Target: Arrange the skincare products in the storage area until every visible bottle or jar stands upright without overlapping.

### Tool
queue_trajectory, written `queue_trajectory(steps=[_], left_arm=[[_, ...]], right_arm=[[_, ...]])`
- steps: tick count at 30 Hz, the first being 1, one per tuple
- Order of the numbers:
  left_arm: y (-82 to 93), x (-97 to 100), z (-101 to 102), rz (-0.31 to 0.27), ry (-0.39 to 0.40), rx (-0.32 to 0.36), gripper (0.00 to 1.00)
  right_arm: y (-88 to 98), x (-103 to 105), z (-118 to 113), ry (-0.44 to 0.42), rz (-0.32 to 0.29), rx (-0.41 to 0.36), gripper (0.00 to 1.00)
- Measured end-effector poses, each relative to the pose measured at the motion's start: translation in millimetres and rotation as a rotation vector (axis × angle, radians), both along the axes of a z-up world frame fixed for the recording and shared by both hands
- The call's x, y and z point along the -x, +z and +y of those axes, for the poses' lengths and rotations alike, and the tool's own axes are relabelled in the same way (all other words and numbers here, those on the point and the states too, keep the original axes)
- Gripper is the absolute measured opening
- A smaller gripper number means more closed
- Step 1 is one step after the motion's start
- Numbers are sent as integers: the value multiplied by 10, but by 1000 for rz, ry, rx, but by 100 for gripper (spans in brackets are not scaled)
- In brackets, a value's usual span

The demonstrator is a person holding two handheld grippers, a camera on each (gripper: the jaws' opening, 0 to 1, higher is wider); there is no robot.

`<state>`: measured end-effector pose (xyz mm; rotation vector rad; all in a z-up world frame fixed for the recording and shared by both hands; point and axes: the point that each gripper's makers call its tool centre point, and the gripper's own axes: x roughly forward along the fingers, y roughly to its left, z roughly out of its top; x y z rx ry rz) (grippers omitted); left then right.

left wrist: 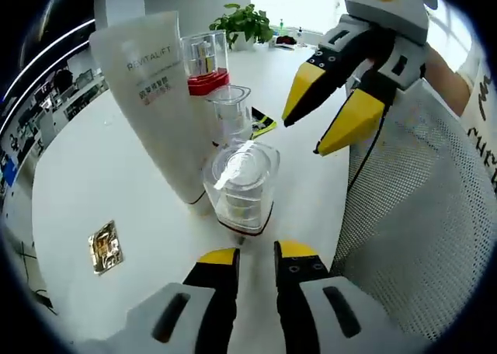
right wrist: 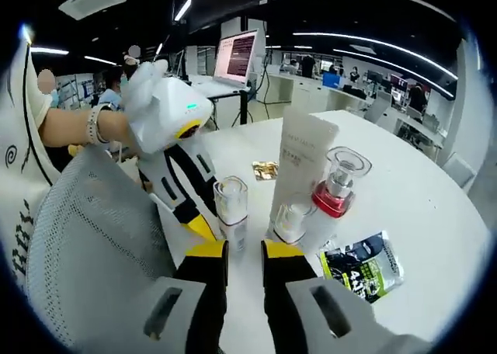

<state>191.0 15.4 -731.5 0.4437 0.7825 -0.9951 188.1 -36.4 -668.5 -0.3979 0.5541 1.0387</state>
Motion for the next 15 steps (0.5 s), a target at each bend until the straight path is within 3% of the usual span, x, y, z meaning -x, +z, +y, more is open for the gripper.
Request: queue_trajectory(steps=[5, 6, 10, 12, 15], left_arm=[[-34, 9, -15, 6, -12, -17, 13], [-38, -13, -6, 5, 0, -17, 13], [-56, -53, -20, 12, 14, -28, 11], [-68, -90, -3, -21, -4, -64, 11], [-74, -116, -28, -9, 0, -59, 11]], right_arm=[[-32, -91, -33, 8, -21, 23, 17], [-69, -96, -46, 13, 9, 42, 18], [-196, -171, -101, 38, 5, 130, 20], [-263, -206, -107, 40, 18, 143, 19], [-328, -286, -135, 23, 25, 167, 18]])
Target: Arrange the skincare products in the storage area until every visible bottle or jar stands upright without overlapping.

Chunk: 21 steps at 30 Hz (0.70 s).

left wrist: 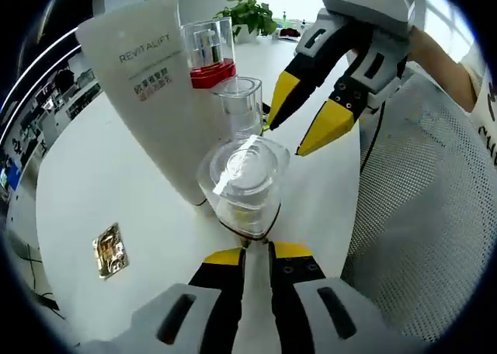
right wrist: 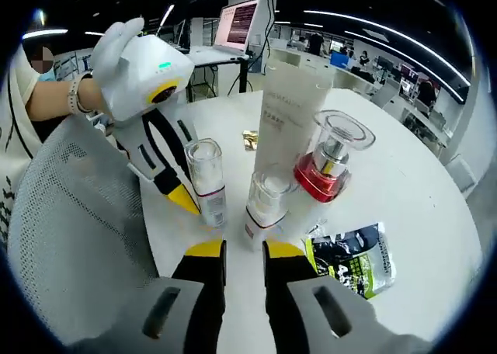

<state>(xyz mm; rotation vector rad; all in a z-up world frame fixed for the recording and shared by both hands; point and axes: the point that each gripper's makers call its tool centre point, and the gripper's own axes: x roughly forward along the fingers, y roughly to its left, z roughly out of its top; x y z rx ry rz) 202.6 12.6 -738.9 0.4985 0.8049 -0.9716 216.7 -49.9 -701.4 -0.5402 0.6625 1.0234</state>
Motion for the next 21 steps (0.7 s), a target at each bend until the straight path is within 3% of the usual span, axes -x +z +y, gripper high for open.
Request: queue_trajectory(steps=[14, 21], left_arm=[[-44, -141, -99, -29, -6, -29, 11], [-64, -201, -150, -24, 18, -20, 9]], right_arm=[[-144, -182, -12, -30, -32, 30, 16], [-166, -194, 6, -45, -6, -6, 15]])
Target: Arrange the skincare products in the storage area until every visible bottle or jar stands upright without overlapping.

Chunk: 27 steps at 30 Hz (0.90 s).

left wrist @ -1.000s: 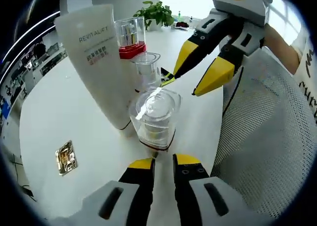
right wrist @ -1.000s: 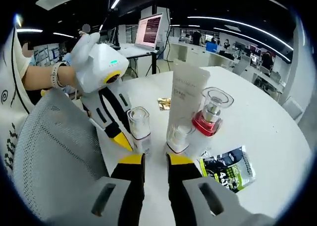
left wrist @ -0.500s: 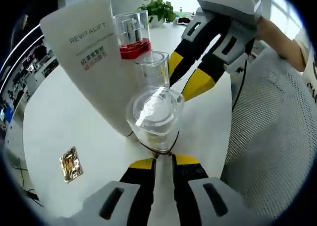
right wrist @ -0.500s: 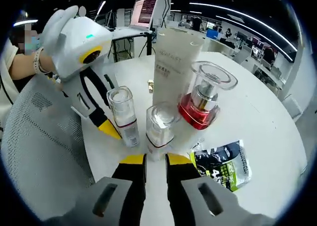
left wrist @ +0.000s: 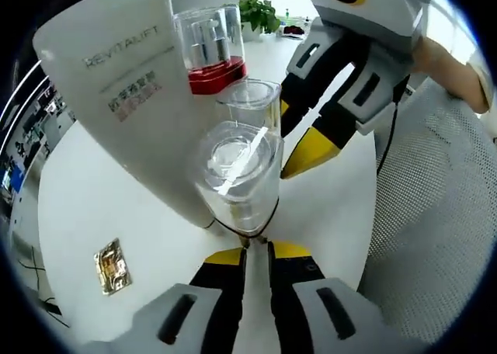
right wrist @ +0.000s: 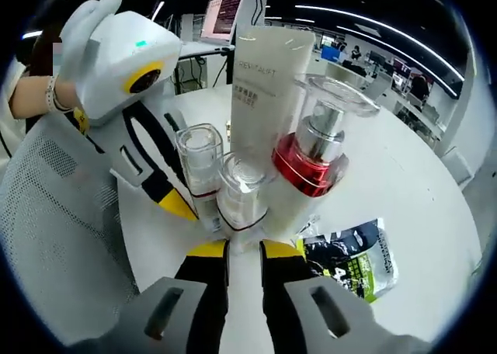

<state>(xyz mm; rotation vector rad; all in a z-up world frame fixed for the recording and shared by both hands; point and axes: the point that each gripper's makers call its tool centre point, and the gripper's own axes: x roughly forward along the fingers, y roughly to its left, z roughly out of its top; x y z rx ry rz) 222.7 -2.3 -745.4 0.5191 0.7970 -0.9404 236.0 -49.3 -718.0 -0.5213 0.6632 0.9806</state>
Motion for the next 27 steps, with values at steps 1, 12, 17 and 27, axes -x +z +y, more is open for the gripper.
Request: queue_trajectory(steps=[1, 12, 17, 27], left_arm=[[3, -14, -5, -2, 5, 3, 9], [-14, -75, -36, 2, 26, 12, 7], [-2, -90, -54, 0, 26, 13, 7], [29, -96, -55, -3, 35, 28, 8]], right_arm=[[-1, -7, 3, -1, 3, -4, 15], [-11, 25, 14, 5, 14, -18, 14], [-19, 23, 7, 7, 10, -13, 15], [-32, -40, -3, 31, -31, 3, 13]])
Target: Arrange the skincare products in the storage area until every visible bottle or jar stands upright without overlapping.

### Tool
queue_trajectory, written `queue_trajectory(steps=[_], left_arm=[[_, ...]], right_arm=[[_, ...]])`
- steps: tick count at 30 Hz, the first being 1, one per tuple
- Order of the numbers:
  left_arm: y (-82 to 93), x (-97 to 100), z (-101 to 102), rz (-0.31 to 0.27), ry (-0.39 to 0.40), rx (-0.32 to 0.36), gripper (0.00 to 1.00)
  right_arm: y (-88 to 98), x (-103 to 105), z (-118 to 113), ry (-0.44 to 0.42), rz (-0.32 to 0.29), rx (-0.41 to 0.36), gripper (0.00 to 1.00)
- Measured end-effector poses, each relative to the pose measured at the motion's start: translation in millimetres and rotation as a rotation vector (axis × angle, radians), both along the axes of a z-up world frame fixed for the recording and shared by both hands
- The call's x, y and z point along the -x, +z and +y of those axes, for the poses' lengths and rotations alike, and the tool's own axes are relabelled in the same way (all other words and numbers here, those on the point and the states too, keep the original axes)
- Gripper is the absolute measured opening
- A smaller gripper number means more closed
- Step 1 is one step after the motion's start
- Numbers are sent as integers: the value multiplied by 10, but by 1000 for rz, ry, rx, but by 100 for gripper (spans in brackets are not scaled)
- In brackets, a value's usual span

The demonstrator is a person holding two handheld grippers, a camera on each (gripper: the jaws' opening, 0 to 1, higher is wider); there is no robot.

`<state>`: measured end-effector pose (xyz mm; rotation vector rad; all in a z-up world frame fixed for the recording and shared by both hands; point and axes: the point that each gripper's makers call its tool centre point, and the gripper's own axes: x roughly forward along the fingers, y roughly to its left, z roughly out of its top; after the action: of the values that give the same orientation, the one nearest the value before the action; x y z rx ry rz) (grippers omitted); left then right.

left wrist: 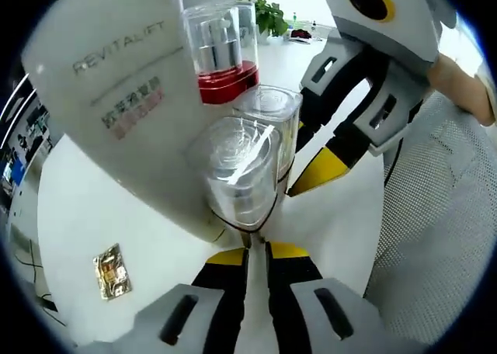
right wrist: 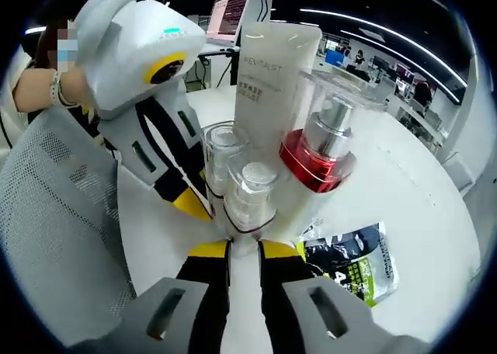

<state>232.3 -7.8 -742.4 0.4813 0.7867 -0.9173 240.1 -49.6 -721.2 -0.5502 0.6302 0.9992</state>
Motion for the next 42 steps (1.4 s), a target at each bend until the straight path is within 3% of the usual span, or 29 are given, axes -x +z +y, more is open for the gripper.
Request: queue_trajectory(steps=[19, 30, 38, 42], left_arm=[[6, -33, -10, 4, 48, 24, 9], [212, 75, 116, -14, 70, 68, 16], [521, 139, 292, -79, 132, 139, 35], [694, 157, 417, -147, 143, 164, 52]], right_arm=[[9, 11, 6, -13, 12, -12, 15], [169, 111, -13, -6, -15, -14, 23], [352, 155, -148, -62, -53, -35, 41], [433, 196, -244, -92, -68, -38, 53]])
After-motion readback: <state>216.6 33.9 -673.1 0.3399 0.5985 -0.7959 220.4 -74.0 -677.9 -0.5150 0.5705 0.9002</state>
